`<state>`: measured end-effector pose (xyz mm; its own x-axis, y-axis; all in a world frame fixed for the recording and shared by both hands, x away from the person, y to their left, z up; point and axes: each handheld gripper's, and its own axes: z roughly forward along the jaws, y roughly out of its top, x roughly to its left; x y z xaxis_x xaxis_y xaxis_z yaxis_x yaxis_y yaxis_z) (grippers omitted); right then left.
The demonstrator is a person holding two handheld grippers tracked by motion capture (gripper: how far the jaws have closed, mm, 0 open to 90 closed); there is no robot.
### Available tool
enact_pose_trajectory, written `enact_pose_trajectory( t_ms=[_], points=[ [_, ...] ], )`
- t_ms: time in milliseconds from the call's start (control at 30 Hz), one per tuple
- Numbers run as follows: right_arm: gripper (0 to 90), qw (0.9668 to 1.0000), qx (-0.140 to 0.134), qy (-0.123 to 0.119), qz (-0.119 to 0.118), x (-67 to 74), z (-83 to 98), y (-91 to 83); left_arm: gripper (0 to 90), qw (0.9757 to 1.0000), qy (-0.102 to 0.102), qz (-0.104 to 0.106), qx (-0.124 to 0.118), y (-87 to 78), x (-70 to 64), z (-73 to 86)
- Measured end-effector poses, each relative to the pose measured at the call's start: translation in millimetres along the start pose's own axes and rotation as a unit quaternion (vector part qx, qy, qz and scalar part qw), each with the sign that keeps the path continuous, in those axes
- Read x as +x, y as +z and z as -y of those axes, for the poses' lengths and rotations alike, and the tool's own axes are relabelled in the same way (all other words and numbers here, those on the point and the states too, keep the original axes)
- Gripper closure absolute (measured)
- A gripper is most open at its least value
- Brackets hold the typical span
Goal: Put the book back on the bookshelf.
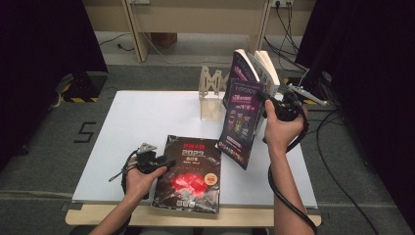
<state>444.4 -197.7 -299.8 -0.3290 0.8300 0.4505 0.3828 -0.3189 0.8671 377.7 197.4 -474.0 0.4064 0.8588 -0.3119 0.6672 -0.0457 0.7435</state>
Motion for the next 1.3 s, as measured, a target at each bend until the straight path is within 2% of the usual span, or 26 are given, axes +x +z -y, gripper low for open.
enact_pose_trajectory(
  t_ms=[433, 967, 1300],
  points=[
    [84.6, 0.9999, -0.011, -0.008, 0.009, 0.8, -6.3, 4.5, 50.3, 1.0, 0.0, 0.002, 0.001, 0.7, 1.1, 0.8],
    [84.6, 0.9998, -0.014, -0.003, 0.011, 1.8, -10.0, 12.9, 50.3, 1.0, 0.0, 0.0, 0.002, 0.6, 1.8, 0.9],
    [84.5, 0.9996, -0.021, -0.008, 0.014, 2.4, -16.0, 16.9, 50.4, 1.0, 0.0, 0.001, 0.003, 1.0, 1.8, 1.1]
  ],
)
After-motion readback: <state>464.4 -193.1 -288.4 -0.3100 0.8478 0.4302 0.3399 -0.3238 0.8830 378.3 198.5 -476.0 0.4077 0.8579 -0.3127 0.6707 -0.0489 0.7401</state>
